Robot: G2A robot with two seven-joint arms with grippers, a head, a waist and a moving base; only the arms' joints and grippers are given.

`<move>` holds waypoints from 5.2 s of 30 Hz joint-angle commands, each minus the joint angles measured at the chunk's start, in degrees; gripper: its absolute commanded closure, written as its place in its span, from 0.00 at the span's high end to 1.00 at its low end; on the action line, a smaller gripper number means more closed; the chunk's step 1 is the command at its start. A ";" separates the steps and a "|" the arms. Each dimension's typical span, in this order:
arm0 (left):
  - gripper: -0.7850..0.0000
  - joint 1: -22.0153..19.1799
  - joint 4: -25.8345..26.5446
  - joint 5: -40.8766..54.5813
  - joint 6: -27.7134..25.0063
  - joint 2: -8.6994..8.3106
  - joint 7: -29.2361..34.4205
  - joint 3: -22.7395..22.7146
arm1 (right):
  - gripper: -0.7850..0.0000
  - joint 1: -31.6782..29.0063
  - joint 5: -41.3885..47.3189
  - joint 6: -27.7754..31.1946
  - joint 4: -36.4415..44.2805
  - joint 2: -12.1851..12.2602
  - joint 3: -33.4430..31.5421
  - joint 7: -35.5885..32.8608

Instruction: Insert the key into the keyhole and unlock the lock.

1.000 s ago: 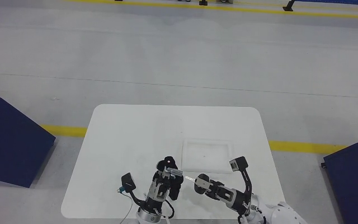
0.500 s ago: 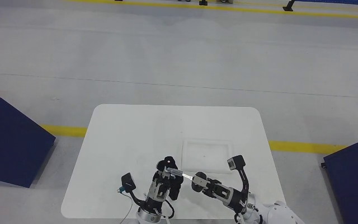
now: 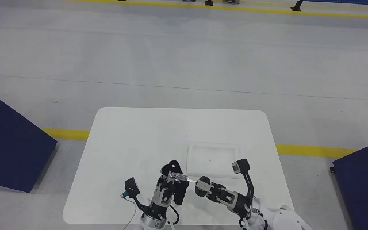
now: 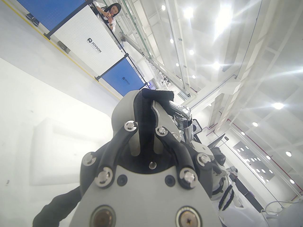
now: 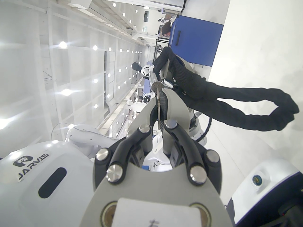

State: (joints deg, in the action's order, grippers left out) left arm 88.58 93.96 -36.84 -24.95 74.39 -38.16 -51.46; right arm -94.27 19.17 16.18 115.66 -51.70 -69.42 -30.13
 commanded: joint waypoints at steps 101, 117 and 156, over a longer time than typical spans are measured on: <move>0.00 0.00 0.00 0.00 0.00 0.00 0.00 0.00 | 0.00 12.77 2.47 -2.34 -8.22 -2.78 0.66 -18.89; 0.00 0.00 0.00 0.00 0.00 0.00 0.00 0.00 | 0.00 13.46 3.41 -1.88 -8.84 -3.50 2.04 -18.33; 0.00 0.00 0.00 0.00 0.00 0.00 0.00 0.00 | 0.91 13.51 5.62 -1.06 -10.30 -4.66 2.73 -18.65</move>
State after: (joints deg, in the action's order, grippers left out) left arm 88.58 93.96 -36.84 -24.95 74.39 -38.16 -51.46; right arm -80.71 24.75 15.06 105.38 -56.36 -66.60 -48.77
